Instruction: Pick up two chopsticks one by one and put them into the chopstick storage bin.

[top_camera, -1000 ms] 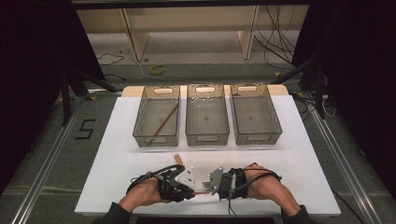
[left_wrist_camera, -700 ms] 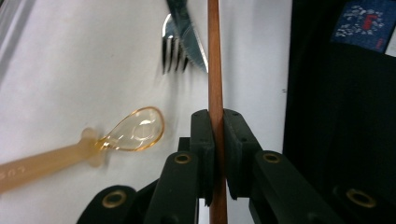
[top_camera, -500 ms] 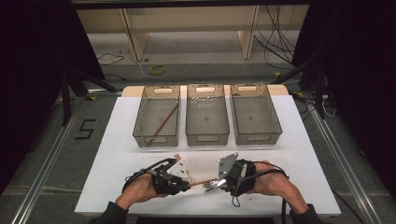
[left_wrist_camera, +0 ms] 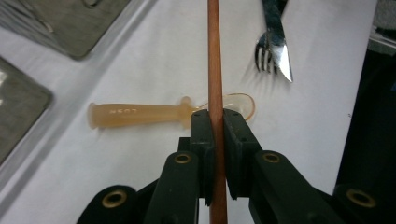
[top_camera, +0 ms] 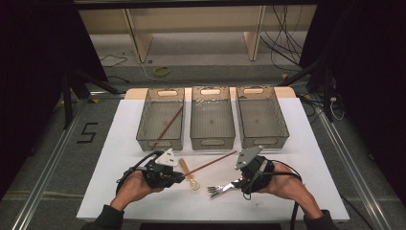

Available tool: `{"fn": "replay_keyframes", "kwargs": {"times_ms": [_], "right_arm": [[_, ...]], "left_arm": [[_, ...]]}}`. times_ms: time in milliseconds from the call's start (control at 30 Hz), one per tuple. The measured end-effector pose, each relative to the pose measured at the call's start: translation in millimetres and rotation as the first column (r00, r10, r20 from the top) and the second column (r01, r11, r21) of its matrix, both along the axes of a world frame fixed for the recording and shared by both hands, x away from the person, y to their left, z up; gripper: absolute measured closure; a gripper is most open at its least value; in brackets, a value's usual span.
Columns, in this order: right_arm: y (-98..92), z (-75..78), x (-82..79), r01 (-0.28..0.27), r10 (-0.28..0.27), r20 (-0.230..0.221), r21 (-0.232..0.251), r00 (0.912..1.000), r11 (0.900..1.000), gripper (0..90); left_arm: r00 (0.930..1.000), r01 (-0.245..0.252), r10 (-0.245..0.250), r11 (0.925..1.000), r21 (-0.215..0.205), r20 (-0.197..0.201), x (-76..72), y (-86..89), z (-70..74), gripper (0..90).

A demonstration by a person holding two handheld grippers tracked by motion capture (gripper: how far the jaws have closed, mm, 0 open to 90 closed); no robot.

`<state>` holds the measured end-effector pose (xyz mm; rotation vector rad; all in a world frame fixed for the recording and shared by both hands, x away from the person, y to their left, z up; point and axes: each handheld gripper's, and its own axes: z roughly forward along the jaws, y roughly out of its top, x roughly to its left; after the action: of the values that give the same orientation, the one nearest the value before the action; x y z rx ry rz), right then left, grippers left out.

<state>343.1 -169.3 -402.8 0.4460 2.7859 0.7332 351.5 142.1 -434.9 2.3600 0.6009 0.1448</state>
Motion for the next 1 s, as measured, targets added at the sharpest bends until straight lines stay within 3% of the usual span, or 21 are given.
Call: {"fn": "replay_keyframes", "kwargs": {"times_ms": [333, 567, 800, 1000], "right_arm": [[-10.4, -6.1, 2.3, 0.029, -0.029, -0.021, 0.005, 0.9994, 1.0, 35.4], [-13.3, -10.8, 1.1, 0.035, -0.035, -0.028, 0.006, 0.999, 0.999, 34.9], [-15.4, -13.4, -1.2, 0.037, -0.037, -0.022, 0.019, 0.9991, 0.999, 35.1], [-17.7, -16.9, -3.6, 0.051, -0.05, -0.028, 0.026, 0.9983, 0.998, 35.1]], "left_arm": [[0.9936, -0.112, 0.113, 0.992, -0.059, 0.01, 6.9, 13.8, 6.2, 83.0], [0.9867, -0.158, 0.16, 0.9835, -0.089, 0.025, 11.6, 21.8, 11.6, 83.1], [0.9738, -0.214, 0.222, 0.9676, -0.133, 0.048, 21.4, 33.4, 23.8, 83.1], [0.9536, -0.285, 0.297, 0.9438, -0.167, 0.05, 36.0, 45.5, 31.0, 83.1]]}}
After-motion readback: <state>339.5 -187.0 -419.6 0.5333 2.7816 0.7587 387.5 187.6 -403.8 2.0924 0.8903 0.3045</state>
